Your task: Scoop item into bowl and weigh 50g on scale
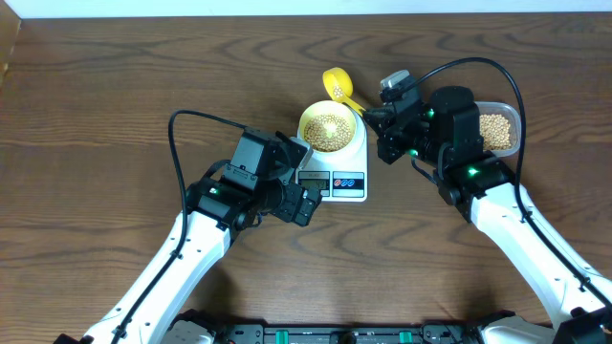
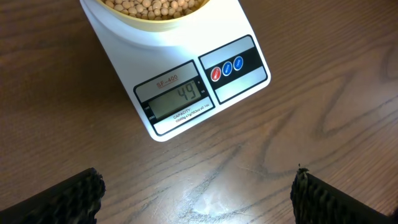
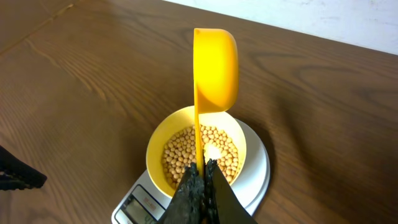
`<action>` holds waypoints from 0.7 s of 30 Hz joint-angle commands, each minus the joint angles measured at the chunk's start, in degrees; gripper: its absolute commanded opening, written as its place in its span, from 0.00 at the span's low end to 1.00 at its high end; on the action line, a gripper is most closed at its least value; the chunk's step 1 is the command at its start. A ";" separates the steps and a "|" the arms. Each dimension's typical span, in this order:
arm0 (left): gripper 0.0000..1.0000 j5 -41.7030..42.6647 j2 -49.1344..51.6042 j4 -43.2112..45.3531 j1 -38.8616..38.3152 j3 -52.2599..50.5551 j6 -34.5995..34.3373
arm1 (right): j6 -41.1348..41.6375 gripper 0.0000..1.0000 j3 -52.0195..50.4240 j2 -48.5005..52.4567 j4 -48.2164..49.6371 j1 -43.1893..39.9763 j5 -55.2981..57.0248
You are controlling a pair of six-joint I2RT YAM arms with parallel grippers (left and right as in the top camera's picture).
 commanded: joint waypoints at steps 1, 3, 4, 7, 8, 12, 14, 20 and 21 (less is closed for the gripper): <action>0.98 0.48 0.37 -0.17 -0.07 0.85 0.55 | -4.94 0.01 0.39 0.37 -1.22 0.55 1.22; 0.98 0.46 0.37 -0.17 -0.07 0.85 0.52 | -5.38 0.01 0.39 0.37 -1.36 0.55 2.40; 0.98 0.46 0.37 -0.15 -0.07 0.85 0.52 | -5.38 0.01 0.39 0.37 -1.40 0.59 1.92; 0.98 0.46 0.37 -0.15 -0.07 0.85 0.55 | -5.42 0.01 0.39 0.37 -1.40 1.14 0.57; 0.98 0.46 0.37 -0.15 -0.07 0.85 0.55 | -5.42 0.01 0.39 0.37 -1.33 1.14 0.94; 0.98 0.46 0.37 -0.15 -0.07 0.85 0.55 | -4.00 0.01 0.39 0.37 -1.44 1.14 0.11; 0.98 0.46 0.37 -0.15 -0.07 0.85 0.55 | -4.17 0.01 0.39 0.37 -1.84 1.14 0.66; 0.98 0.46 0.37 -0.15 -0.07 0.85 0.55 | -4.11 0.01 0.39 0.37 -1.97 1.14 -0.98; 0.98 0.46 0.37 -0.15 -0.07 0.85 0.55 | -4.13 0.01 0.39 0.37 -1.92 1.14 -0.83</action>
